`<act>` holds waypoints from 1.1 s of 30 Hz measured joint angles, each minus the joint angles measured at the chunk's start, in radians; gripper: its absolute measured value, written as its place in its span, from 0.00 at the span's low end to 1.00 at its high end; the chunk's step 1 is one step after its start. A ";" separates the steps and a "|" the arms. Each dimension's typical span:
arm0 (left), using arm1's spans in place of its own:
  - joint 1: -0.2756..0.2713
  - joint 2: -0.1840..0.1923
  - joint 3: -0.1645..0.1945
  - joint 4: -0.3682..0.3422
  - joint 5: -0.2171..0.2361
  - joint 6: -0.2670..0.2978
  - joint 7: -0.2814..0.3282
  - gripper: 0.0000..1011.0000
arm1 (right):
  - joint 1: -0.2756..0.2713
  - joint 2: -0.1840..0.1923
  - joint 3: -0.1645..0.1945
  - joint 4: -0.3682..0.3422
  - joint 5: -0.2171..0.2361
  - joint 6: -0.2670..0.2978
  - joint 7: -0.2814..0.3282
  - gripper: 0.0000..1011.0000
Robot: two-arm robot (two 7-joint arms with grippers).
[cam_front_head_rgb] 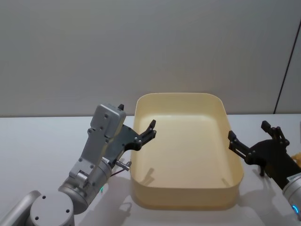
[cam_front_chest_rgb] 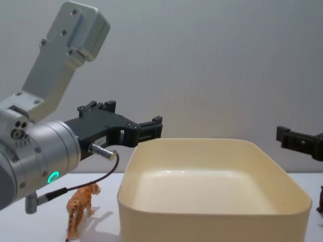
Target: Pick up the toy alternately with two hands and place it into the central storage box.
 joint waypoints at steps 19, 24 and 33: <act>0.000 0.000 0.000 0.000 0.000 0.000 0.000 0.99 | 0.000 0.000 0.000 0.000 0.000 0.000 0.000 0.99; 0.000 0.000 0.000 0.000 0.000 0.000 0.000 0.99 | 0.000 0.000 0.000 0.000 0.000 0.000 0.000 0.99; 0.000 0.000 0.000 0.000 0.000 0.000 0.000 0.99 | 0.000 0.000 0.000 0.000 0.000 0.000 0.000 0.99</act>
